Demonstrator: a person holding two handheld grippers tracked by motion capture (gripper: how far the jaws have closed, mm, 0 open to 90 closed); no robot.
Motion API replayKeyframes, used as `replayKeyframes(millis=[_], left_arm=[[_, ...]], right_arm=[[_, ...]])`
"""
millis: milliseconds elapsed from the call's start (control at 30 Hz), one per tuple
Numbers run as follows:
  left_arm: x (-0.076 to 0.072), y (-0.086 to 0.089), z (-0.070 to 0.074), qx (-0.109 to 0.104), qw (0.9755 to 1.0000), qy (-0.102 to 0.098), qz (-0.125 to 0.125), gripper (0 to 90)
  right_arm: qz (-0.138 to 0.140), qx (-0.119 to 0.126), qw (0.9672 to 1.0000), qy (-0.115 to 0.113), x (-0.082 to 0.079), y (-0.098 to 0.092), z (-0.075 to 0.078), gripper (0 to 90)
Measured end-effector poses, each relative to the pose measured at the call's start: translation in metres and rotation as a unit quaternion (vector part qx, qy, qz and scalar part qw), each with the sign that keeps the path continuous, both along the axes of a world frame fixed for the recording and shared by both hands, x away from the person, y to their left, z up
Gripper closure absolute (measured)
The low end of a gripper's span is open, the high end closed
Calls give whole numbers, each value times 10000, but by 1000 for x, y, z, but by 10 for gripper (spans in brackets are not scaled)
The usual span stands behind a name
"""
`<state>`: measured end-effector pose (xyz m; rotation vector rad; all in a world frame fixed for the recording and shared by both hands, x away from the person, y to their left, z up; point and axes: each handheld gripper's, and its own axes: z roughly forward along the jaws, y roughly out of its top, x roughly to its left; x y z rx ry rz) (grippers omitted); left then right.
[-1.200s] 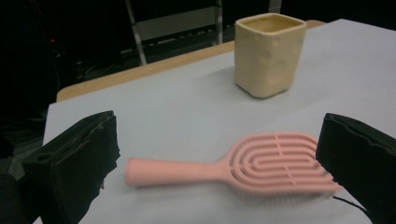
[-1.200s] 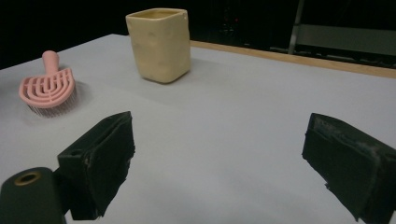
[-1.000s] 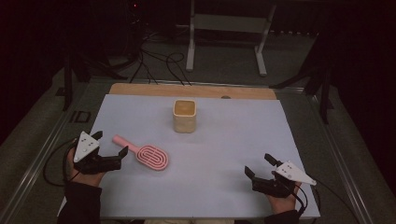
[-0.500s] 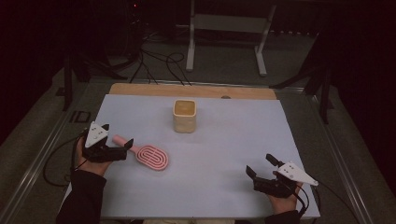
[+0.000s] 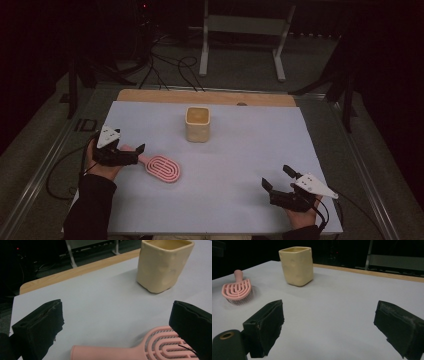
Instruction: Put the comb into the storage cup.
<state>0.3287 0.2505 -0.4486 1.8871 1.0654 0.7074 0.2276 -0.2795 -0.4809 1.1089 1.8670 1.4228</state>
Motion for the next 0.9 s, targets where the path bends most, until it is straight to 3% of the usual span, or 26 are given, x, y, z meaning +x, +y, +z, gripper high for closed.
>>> replayKeyframes(millis=[233,633,900], left_arm=[[11,-1,-3,-75,9999,126,-16,15],[26,-3,-12,100,9990,421,87,16],[35,-5,-15,349,9966,733,152,33]], right_arm=[[5,15,10000,16,1,1,-1,89],[21,-21,10000,44,1,4,-2,89],[3,-32,10000,39,2,3,-2,89]])
